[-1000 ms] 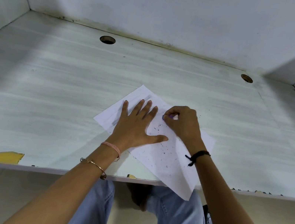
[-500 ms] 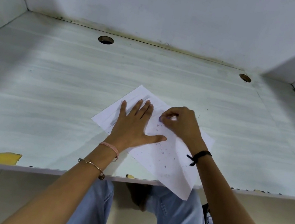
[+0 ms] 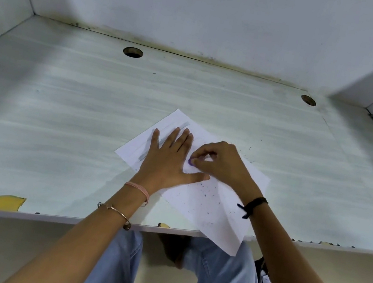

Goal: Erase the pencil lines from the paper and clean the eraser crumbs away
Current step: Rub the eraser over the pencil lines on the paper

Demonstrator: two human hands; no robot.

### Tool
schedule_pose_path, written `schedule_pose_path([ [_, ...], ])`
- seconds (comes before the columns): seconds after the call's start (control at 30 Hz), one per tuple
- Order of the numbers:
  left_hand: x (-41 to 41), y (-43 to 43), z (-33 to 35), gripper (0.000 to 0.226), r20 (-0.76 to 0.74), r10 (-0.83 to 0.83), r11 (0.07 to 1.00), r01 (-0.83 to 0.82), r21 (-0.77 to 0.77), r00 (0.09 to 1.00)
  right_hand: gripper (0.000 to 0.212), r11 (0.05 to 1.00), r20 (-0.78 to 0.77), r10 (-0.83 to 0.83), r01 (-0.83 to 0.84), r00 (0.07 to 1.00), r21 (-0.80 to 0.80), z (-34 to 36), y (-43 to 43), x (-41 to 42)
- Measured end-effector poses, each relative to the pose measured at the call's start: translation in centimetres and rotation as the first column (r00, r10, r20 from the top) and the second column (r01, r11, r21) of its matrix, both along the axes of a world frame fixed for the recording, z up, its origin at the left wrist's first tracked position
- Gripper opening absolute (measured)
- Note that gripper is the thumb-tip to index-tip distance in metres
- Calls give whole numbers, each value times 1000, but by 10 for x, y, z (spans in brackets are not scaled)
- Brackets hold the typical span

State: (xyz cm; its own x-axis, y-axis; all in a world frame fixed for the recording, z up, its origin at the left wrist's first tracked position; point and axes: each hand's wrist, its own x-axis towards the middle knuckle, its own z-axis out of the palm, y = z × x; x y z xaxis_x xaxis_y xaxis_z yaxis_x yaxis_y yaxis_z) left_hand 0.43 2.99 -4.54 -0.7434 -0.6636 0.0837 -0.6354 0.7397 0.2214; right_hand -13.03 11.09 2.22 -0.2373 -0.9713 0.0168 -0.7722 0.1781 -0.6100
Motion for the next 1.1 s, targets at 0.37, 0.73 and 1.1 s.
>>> schedule_pose_path([
  [0.37, 0, 0, 2, 118, -3, 1, 999, -1, 41, 1000, 3, 975, -8, -188, 186, 982, -120, -8, -8, -18],
  [0.73, 1, 2, 4, 116, -7, 3, 998, -2, 63, 1000, 4, 953, 29, -242, 243, 970, -183, -7, 1, -27],
  [1.1, 3, 6, 12, 107, 24, 4, 997, -6, 83, 1000, 6, 947, 114, -304, 313, 946, -78, -8, -4, -35],
])
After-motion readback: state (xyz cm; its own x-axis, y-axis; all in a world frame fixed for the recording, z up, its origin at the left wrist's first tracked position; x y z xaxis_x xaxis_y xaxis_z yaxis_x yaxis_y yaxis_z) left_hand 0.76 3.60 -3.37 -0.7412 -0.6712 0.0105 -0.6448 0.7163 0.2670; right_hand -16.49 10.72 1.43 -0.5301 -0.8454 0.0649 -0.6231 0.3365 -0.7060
